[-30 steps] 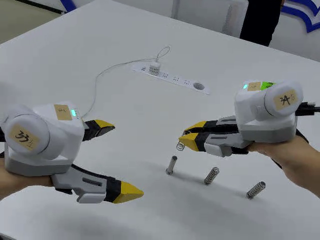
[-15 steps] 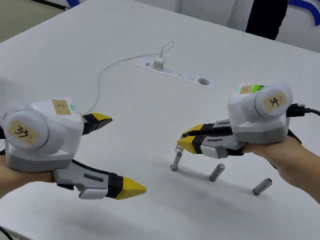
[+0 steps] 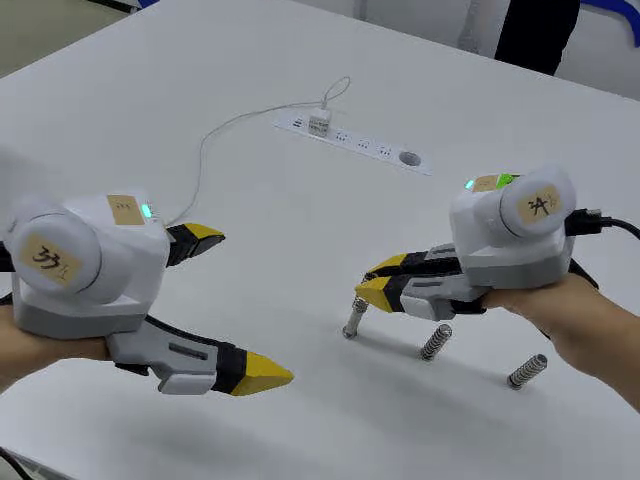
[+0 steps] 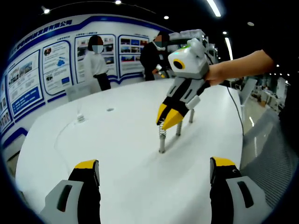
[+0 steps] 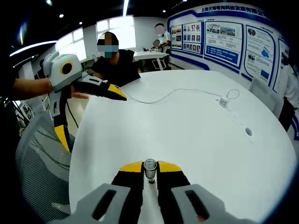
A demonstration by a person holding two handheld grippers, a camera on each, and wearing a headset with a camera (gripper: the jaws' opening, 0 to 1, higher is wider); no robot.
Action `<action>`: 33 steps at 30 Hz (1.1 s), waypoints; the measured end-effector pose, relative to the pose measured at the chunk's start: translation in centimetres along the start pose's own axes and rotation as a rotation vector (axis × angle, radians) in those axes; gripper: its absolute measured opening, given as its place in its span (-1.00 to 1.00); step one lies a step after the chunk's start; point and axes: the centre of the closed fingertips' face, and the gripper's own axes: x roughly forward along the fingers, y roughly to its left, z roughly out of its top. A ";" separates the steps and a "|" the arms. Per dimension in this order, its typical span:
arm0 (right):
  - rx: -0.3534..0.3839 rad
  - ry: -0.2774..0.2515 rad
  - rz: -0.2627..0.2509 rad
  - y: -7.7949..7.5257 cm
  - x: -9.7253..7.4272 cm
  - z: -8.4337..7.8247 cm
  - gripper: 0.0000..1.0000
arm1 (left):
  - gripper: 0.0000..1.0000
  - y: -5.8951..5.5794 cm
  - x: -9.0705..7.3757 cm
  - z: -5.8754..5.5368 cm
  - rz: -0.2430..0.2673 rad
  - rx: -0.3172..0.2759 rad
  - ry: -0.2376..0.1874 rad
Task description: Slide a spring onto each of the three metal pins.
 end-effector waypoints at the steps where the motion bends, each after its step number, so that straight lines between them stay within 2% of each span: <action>1: 0.000 0.003 0.000 0.0 0.1 -0.1 -0.79 | 1.00 -0.1 0.0 0.0 -0.003 -0.001 -0.002; 17: -0.005 0.058 -0.018 -0.3 1.7 -2.3 -0.79 | 1.00 -0.3 0.0 -0.7 -0.005 -0.006 0.020; 26: -0.033 0.078 -0.019 -0.1 2.2 -3.0 -0.78 | 1.00 -0.2 0.1 -0.5 -0.005 -0.005 0.017; 29: -0.039 0.085 -0.019 0.0 2.4 -3.1 -0.78 | 1.00 -0.5 0.2 -0.1 -0.015 -0.017 0.003; 33: -0.027 0.090 -0.026 -0.1 2.6 -3.5 -0.78 | 1.00 -0.5 0.2 -0.3 -0.016 -0.004 0.016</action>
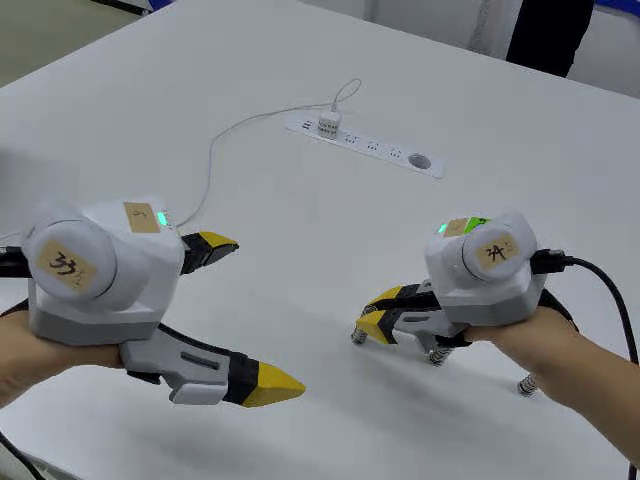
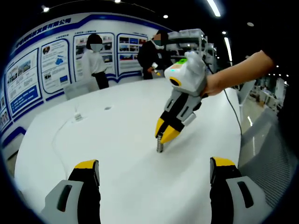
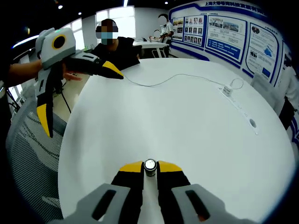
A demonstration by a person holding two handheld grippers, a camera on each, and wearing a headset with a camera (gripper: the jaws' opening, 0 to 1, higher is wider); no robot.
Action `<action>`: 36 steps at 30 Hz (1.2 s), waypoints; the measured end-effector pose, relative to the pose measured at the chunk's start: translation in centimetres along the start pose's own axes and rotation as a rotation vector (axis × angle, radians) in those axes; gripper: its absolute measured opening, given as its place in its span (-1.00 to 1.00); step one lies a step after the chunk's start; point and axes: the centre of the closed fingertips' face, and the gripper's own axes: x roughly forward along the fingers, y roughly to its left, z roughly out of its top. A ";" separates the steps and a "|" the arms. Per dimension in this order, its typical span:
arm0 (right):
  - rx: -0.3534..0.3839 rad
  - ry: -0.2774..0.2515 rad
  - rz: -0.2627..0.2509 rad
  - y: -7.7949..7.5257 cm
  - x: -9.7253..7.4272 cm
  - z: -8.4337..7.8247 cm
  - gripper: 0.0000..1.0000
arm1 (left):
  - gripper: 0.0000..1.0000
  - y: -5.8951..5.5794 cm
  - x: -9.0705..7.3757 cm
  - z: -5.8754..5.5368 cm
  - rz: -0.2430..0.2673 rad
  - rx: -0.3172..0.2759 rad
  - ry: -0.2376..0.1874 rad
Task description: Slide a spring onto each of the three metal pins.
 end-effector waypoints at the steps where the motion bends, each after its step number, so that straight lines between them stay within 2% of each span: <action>1: 0.000 0.000 0.000 0.0 0.0 0.0 -0.78 | 1.00 0.0 0.0 0.0 0.000 0.000 0.001; 21: 0.002 0.011 -0.014 0.0 0.0 -0.5 -0.74 | 1.00 -0.8 0.0 -0.1 -0.012 0.016 0.019; 30: 0.007 -0.008 -0.023 0.1 -0.8 0.0 -0.66 | 1.00 -0.7 -0.2 0.2 -0.005 0.020 0.018; 36: 0.027 -0.064 -0.039 0.5 -2.1 0.6 -0.61 | 1.00 -0.7 -0.3 0.3 -0.004 0.030 0.022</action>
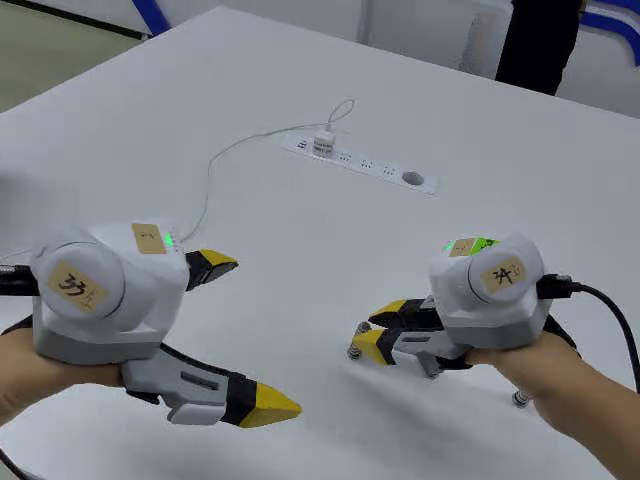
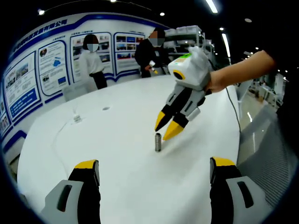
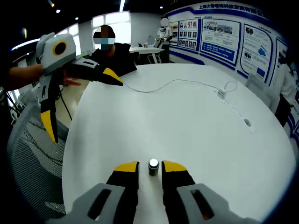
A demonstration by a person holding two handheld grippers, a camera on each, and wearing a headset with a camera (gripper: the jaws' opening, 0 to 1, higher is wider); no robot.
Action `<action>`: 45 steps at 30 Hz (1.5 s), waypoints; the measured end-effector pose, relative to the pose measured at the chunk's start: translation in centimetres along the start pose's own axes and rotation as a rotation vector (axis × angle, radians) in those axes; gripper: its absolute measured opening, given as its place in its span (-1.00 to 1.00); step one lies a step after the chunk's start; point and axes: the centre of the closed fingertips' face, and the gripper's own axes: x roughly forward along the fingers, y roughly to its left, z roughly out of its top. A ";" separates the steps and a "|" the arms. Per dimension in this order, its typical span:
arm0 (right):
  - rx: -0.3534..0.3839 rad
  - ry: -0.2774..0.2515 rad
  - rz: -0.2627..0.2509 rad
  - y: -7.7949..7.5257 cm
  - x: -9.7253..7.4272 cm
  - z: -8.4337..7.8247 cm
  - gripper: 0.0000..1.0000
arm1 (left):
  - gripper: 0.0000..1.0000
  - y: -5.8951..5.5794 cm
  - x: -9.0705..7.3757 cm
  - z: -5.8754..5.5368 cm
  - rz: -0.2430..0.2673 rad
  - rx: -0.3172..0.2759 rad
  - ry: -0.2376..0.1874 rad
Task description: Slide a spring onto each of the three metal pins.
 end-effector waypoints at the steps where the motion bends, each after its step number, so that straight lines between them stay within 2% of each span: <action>1: -0.003 -0.006 -0.006 0.0 -0.3 0.0 -0.61 | 1.00 0.0 0.0 0.1 0.001 0.003 0.001; 10: 0.053 -0.068 -0.056 -1.1 -2.9 0.6 -0.56 | 1.00 0.3 -0.3 1.3 0.011 0.021 -0.020; 12: 0.049 -0.091 -0.098 -1.7 -3.7 0.8 -0.56 | 1.00 0.3 -0.3 1.5 0.014 0.029 -0.019; 15: 0.052 -0.107 -0.111 -1.9 -4.6 0.5 -0.56 | 1.00 0.2 -0.3 1.9 0.014 0.035 -0.020; 19: 0.051 -0.119 -0.131 -2.1 -6.2 0.2 -0.55 | 1.00 -0.2 -0.5 3.2 0.012 0.061 -0.043; 22: 0.049 -0.132 -0.150 -2.3 -7.6 -0.1 -0.54 | 1.00 -0.2 -0.6 3.7 0.013 0.073 -0.048; 25: 0.039 -0.155 -0.192 -3.0 -9.1 -0.5 -0.53 | 1.00 -0.1 -0.7 3.9 0.015 0.079 -0.045; 27: 0.045 -0.160 -0.221 -3.5 -10.0 -1.1 -0.52 | 1.00 -0.1 -0.8 4.5 0.017 0.072 -0.061; 29: 0.083 -0.184 -0.242 -3.9 -11.0 -1.5 -0.50 | 1.00 -0.2 -0.8 4.9 0.016 0.070 -0.070; 33: 0.121 -0.208 -0.279 -4.3 -12.9 -2.5 -0.48 | 1.00 -0.4 -0.9 5.0 0.012 0.093 -0.057; 39: 0.146 -0.202 -0.335 -4.7 -15.8 -4.7 -0.45 | 1.00 -0.7 -1.2 5.5 0.019 0.116 -0.061; 45: 0.186 -0.227 -0.391 -4.9 -18.7 -6.1 -0.41 | 1.00 -0.8 -1.4 5.6 0.020 0.128 -0.057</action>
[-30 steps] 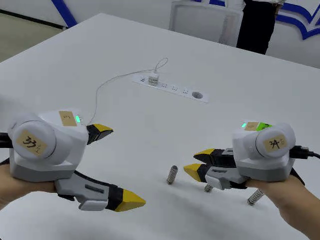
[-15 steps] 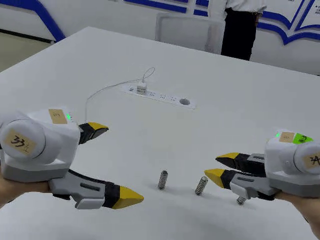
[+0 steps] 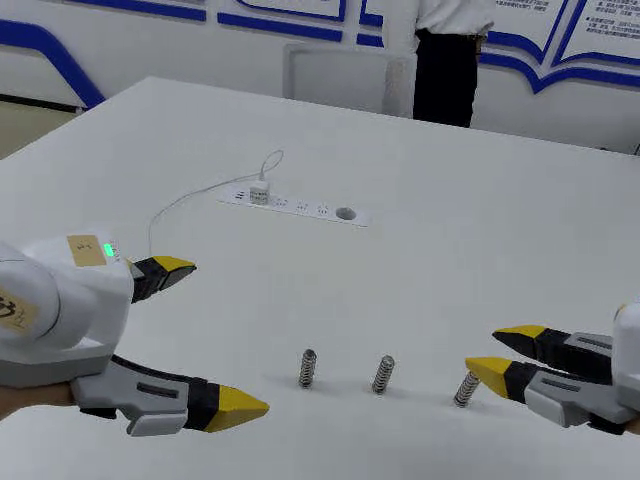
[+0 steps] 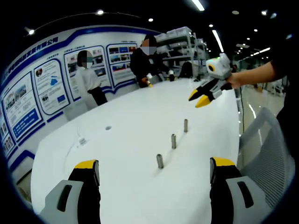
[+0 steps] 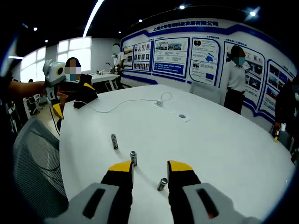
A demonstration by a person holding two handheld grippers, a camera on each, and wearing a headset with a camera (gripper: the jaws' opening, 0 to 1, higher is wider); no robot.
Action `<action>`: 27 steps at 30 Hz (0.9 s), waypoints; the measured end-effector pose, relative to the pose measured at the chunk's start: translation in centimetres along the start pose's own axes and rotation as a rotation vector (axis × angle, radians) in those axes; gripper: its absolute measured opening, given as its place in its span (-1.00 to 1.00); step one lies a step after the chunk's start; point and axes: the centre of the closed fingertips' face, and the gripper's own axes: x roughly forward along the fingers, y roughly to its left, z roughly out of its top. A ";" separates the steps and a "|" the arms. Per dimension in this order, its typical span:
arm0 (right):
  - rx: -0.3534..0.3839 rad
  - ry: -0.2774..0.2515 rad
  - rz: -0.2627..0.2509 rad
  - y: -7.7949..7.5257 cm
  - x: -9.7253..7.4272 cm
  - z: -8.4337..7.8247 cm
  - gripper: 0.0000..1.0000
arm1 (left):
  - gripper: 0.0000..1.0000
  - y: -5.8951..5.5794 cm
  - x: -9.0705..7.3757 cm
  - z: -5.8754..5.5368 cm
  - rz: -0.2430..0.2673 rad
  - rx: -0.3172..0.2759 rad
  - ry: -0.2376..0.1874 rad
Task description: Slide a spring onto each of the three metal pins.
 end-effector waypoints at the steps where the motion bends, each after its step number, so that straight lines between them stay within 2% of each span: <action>1: 0.004 -0.003 -0.008 -0.1 -0.6 -0.1 -0.40 | 1.00 0.0 -0.1 0.1 0.001 -0.001 -0.001; 8: 0.011 -0.015 -0.037 -0.5 -3.4 -0.9 -0.28 | 1.00 0.2 -0.5 0.3 0.015 -0.012 -0.012; 13: 0.001 -0.009 -0.043 -0.5 -4.6 -1.3 -0.14 | 1.00 0.3 -0.8 0.3 0.026 -0.016 -0.009; 18: 0.012 -0.023 -0.029 0.2 -5.3 -1.0 0.06 | 1.00 0.4 -1.2 0.5 0.036 -0.025 -0.023; 22: -0.012 0.011 -0.019 0.8 -5.4 -1.6 0.14 | 1.00 0.4 -1.4 0.4 0.037 -0.036 -0.026; 27: -0.012 0.008 -0.069 0.2 -5.9 -1.6 0.28 | 1.00 0.2 -1.6 0.0 0.036 -0.036 -0.018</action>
